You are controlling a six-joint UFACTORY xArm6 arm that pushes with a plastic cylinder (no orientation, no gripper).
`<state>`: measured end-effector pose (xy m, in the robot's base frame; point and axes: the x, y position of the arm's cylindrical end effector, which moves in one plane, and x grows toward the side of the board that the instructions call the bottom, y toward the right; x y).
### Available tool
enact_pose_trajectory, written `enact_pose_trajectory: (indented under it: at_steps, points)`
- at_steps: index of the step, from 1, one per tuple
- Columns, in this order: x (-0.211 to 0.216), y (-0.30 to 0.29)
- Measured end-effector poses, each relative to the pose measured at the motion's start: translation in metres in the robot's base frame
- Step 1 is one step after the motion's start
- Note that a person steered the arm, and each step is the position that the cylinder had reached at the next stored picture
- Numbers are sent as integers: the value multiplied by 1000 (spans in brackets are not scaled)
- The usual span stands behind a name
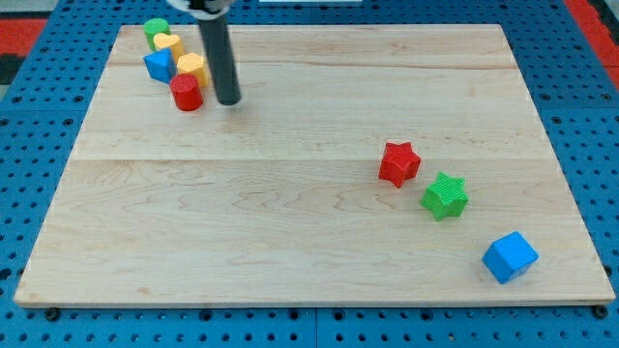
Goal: Move the red circle below the blue triangle
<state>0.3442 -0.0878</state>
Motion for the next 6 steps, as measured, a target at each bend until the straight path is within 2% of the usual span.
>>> enact_pose_trajectory:
  at_steps: [1,2,3,5,6]
  points:
    - [21,0]
    - [2,-62]
    - [56,-109]
    - [-4,-107]
    - [22,-73]
